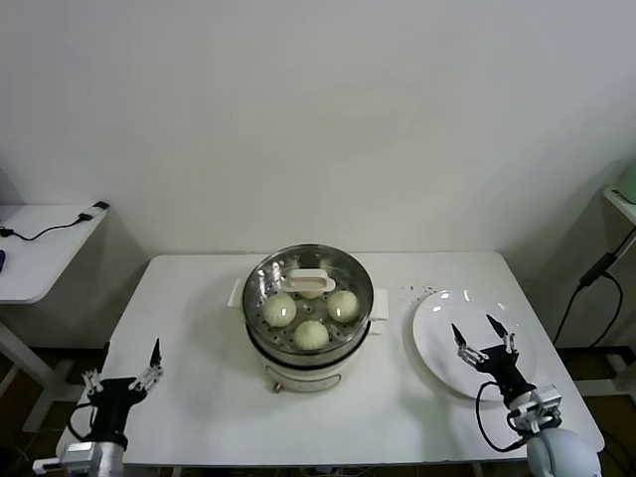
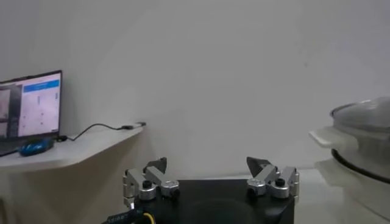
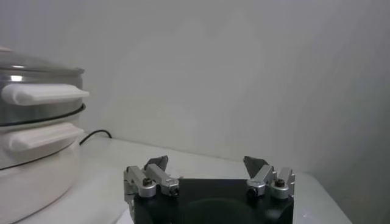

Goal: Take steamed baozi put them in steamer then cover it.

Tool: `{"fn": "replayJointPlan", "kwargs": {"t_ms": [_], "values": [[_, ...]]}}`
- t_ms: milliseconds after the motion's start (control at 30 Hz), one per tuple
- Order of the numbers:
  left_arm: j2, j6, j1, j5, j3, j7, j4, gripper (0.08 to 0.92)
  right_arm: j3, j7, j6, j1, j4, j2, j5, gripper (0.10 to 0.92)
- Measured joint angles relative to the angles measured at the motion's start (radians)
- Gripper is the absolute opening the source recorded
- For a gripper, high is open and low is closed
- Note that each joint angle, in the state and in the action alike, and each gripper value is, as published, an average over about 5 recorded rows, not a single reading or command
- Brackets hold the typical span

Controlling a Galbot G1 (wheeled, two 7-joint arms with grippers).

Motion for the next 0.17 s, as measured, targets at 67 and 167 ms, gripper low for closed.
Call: {"fn": "replayJointPlan", "kwargs": {"t_ms": [67,167], "values": [[-0.001,-0.01,0.008,-0.01,-0.01,0.008,0.004,0.823,0.001,-0.001,0.001,-0.004,0.002,0.004,0.0,0.823],[-0.003,-0.018,0.014,-0.019,-0.018,0.015,0.005,0.823,0.002,-0.003,0.002,-0.007,0.003,0.008,-0.001,0.823]]}}
